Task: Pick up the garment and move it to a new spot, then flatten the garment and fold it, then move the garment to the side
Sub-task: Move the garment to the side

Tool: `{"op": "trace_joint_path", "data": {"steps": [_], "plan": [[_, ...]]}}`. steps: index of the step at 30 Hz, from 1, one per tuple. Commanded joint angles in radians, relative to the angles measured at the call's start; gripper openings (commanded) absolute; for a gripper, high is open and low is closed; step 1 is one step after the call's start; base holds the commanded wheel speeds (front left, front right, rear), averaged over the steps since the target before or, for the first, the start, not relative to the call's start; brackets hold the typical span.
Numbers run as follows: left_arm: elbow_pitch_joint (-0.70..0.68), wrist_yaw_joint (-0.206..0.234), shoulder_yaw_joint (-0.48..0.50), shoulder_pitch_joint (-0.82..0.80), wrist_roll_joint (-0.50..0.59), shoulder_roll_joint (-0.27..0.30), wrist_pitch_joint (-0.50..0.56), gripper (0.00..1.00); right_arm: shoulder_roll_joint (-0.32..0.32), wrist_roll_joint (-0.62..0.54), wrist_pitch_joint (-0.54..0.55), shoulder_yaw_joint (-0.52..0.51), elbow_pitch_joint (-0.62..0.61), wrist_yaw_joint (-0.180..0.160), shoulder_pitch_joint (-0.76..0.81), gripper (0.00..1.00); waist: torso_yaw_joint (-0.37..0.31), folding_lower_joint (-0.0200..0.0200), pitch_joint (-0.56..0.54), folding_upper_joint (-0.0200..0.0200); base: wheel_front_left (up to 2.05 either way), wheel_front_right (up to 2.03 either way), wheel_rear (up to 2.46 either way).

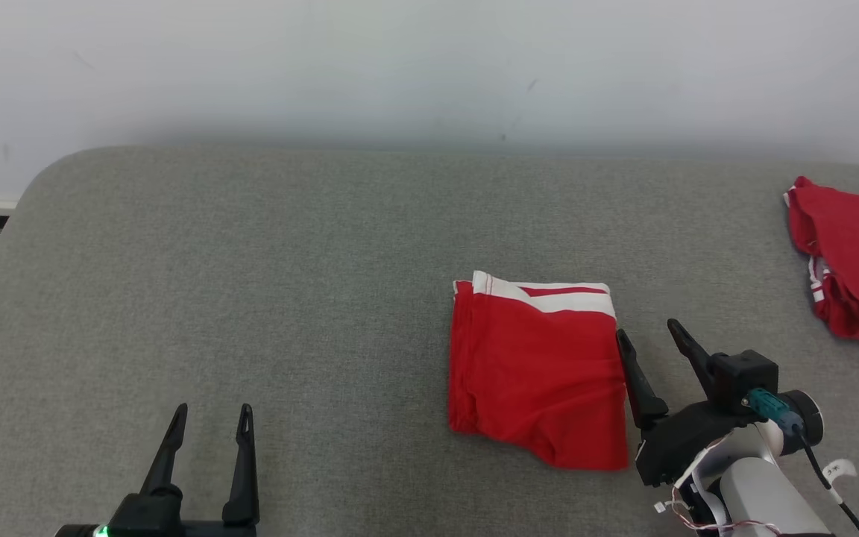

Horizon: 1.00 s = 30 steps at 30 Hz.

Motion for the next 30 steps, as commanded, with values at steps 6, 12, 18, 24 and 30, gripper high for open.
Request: {"op": "trace_joint_path", "data": {"steps": [6, 12, 18, 24, 30], "plan": [[0.006, -0.003, -0.008, -0.033, -0.001, -0.012, -0.002, 1.00, -0.006, 0.045, 0.009, 0.035, 0.198, -0.003, -0.112, 1.00, 0.071, -0.0001, 0.057, -0.0001, 0.00, 0.00, 0.00], [0.007, -0.003, 0.002, -0.042, -0.006, -0.018, -0.002, 1.00, 0.012, 0.097, 0.030, 0.069, 0.337, -0.003, -0.164, 1.00, 0.076, -0.0001, 0.078, -0.0001, 0.00, 0.00, 0.00], [0.013, -0.007, -0.004, -0.054, -0.002, -0.023, -0.002, 1.00, 0.031, 0.154, 0.050, 0.124, 0.418, -0.003, -0.188, 0.60, 0.074, -0.0001, 0.089, -0.0001, 0.00, 0.00, 0.00], [0.027, -0.020, -0.010, -0.076, 0.005, -0.021, -0.002, 1.00, 0.007, 0.216, 0.015, 0.192, 0.437, -0.003, -0.235, 0.00, 0.050, -0.0001, 0.100, -0.0001, 0.00, 0.00, 0.00], [0.040, -0.040, -0.008, -0.114, 0.008, -0.011, -0.003, 1.00, -0.079, 0.252, 0.021, 0.314, 0.412, -0.003, -0.334, 0.00, -0.007, -0.0001, 0.137, -0.0001, 0.00, 0.00, 0.00]]}}
